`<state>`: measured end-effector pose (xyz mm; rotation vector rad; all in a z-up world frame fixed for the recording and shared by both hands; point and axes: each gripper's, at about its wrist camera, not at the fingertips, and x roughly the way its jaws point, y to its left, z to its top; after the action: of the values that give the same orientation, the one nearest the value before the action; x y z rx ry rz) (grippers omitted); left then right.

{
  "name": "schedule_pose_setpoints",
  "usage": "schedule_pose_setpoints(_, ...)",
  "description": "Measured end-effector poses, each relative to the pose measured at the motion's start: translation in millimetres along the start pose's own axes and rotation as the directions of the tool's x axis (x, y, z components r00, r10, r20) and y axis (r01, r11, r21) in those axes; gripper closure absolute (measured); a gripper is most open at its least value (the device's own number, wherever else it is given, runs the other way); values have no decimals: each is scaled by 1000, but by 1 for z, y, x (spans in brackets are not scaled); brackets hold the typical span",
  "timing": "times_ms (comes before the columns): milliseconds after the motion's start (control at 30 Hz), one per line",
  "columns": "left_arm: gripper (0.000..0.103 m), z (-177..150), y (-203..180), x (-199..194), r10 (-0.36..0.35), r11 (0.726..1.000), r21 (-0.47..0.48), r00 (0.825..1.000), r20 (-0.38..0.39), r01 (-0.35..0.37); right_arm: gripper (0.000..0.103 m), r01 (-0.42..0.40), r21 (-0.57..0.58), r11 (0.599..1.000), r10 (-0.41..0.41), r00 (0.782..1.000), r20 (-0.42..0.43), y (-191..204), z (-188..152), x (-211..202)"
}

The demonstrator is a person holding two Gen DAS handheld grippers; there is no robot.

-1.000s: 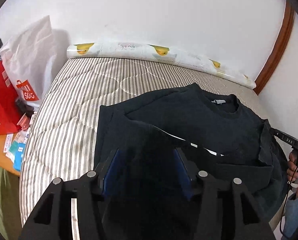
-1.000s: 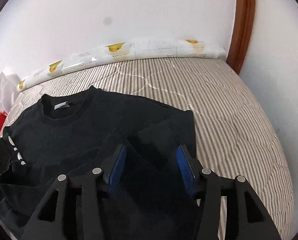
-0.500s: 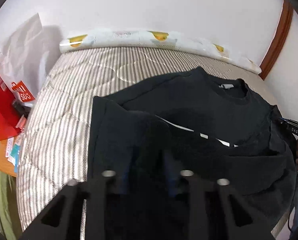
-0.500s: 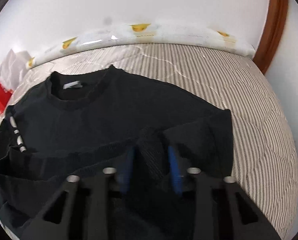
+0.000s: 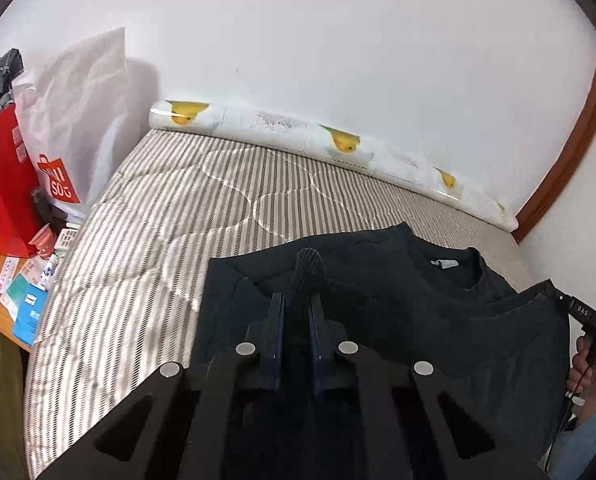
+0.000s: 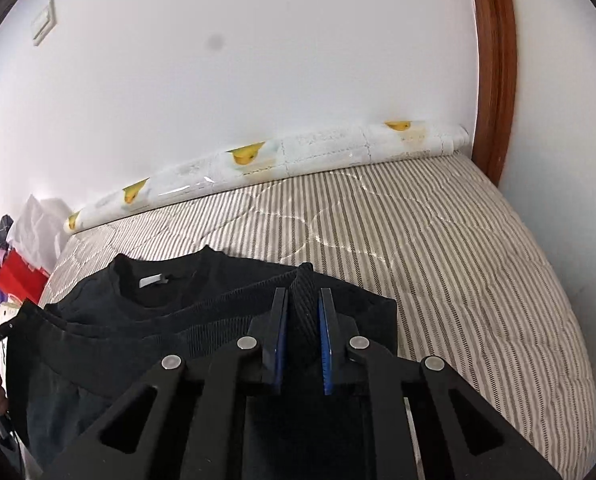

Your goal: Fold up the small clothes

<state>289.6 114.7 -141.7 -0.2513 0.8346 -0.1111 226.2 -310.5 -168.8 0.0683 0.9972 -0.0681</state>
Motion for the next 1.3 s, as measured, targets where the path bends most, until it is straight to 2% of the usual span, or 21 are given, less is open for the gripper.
schedule_pose_setpoints(233, 93, -1, -4, 29, 51, 999, 21, 997, -49, -50, 89, 29, 24, 999, -27, 997, -68, -14, -7, 35)
schedule_pose_setpoints(500, 88, -3, -7, 33, 85, 996, 38, 994, -70, -82, 86, 68, 10, 998, -66, 988, -142, -17, -16, 58)
schedule_pose_setpoints(667, 83, -5, -4, 26, 77, 997, 12, 993, -90, -76, 68, 145, -44, 988, -149, 983, -104, -2, -14, 34)
schedule_pose_setpoints(833, 66, -17, -4, 5, 74, 997, 16, 994, -82, -73, 65, 103, -108, 989, -110, 992, -59, 38, -21, 2)
schedule_pose_setpoints(933, 50, -29, -6, -12, 67, 998, 22, 996, -66, -66, 63, 47, -141, 989, -55, 997, -49, 70, -30, -12)
schedule_pose_setpoints(1167, 47, -67, 6, -53, 35, 999, 24, 998, -57, -34, 63, -62, -195, 979, 44, 994, -98, 144, -70, -20)
schedule_pose_setpoints(1267, 48, -86, 17, -71, 18, 1000, 15, 998, -60, -18, 63, -46, -221, 974, 26, 995, -96, 167, -87, -20)
schedule_pose_setpoints(1300, 48, -91, 20, -75, 16, 1000, 7, 998, -58, -15, 63, -47, -223, 974, 17, 991, -132, 174, -94, -23)
